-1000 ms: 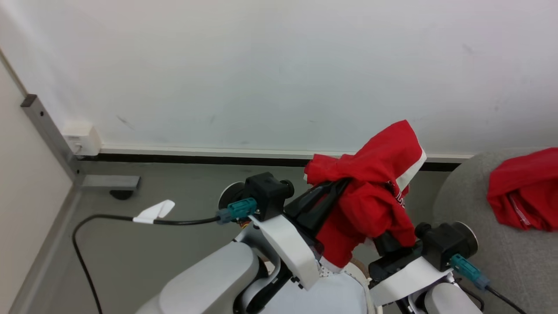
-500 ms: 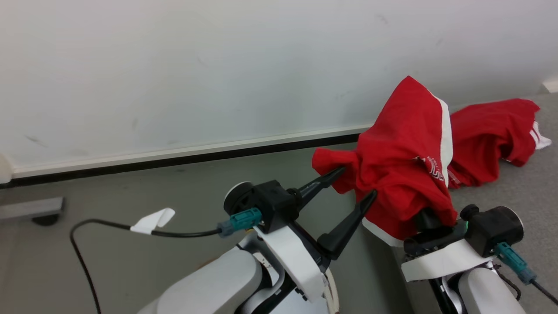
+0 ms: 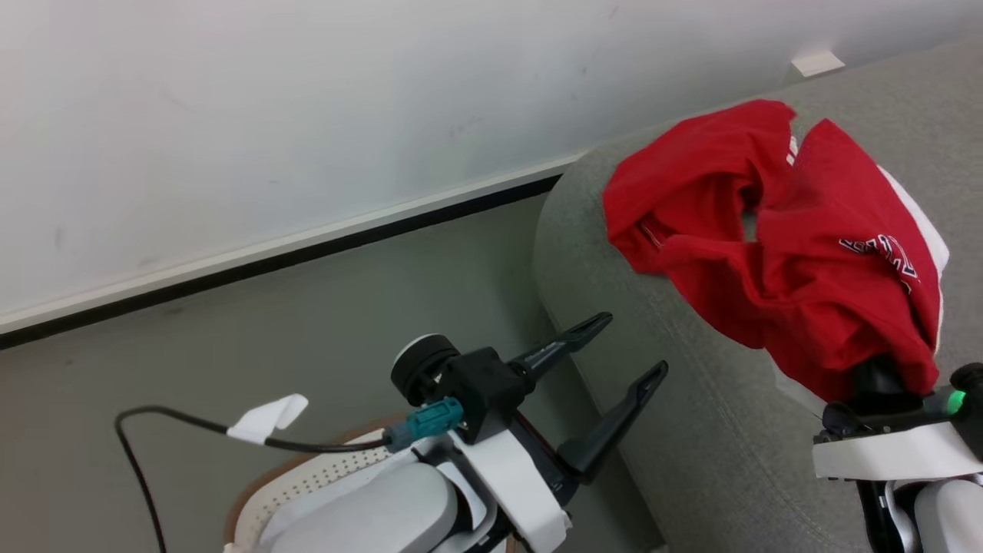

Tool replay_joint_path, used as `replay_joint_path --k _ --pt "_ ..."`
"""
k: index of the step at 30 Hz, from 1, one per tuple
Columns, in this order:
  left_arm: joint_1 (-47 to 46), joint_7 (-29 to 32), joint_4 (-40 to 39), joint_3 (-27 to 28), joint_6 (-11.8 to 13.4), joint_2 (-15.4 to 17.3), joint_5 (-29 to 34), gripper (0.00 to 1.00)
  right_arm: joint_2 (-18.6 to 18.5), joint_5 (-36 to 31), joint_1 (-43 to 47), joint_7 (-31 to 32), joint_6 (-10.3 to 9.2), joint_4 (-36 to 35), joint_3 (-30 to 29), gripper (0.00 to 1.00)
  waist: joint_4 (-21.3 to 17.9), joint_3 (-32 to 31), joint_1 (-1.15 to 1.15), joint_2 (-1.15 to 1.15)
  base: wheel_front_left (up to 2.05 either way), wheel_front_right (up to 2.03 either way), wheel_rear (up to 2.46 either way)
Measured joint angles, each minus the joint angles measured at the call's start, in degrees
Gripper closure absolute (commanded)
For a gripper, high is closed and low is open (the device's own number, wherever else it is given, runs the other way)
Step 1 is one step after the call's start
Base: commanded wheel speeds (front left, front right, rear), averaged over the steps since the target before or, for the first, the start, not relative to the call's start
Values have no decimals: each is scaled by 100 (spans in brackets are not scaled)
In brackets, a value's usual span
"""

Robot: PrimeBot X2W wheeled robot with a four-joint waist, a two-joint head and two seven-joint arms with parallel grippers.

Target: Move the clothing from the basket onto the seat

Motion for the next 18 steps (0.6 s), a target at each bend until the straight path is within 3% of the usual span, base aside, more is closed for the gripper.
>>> replay_joint_path --k 8,18 --pt "0 -15 1 -80 43 94 127 0 32 76 276 -1 0 -300 -238 100 -286 316 -1 0 0 0 0" --pt "-115 -13 -29 -97 14 163 188 0 115 -36 182 43 0 -330 -400 100 -208 600 -1 0 0 0 0"
